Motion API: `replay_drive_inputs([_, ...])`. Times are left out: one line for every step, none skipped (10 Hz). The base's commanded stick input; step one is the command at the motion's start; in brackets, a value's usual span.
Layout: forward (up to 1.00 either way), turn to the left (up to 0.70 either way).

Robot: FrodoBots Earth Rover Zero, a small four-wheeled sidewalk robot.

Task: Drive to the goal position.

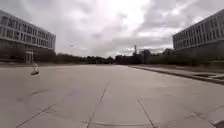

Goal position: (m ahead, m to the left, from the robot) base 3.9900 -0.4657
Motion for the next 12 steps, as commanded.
replay_drive_inputs([0.70,0.00])
replay_drive_inputs([0.70,0.00])
replay_drive_inputs([0.70,0.00])
replay_drive_inputs([0.70,0.00])
replay_drive_inputs([0.70,0.00])
replay_drive_inputs([0.70,0.00])
replay_drive_inputs([0.70,0.00])
replay_drive_inputs([0.70,0.00])
replay_drive_inputs([0.70,0.00])
replay_drive_inputs([0.70,0.00])
replay_drive_inputs([0.70,0.00])
replay_drive_inputs([0.70,0.00])
